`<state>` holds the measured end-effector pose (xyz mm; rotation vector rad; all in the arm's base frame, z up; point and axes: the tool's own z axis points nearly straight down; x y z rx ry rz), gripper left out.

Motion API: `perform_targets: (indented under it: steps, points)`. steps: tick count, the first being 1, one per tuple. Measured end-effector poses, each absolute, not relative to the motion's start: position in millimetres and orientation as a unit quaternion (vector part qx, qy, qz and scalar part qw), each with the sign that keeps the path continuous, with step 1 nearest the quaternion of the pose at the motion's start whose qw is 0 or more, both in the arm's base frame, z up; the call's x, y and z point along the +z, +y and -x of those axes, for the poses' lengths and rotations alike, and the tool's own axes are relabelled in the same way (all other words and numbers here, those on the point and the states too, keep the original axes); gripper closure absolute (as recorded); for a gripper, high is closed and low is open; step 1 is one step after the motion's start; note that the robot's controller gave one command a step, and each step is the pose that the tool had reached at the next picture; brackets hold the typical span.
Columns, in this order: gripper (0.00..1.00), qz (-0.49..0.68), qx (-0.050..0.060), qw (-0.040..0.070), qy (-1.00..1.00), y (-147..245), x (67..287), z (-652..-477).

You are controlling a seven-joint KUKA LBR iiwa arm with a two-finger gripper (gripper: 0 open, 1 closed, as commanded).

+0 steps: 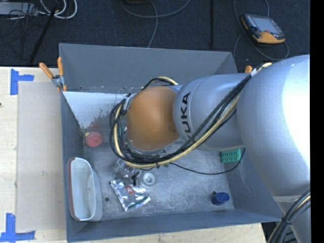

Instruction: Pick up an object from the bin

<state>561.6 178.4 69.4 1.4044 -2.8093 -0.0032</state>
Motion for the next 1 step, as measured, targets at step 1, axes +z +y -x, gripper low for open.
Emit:
perform_targets:
  steps: [1]
  points:
    - [1.0, -0.484, 0.001, -0.004, -0.875, 167.2, 202.3, -541.6]
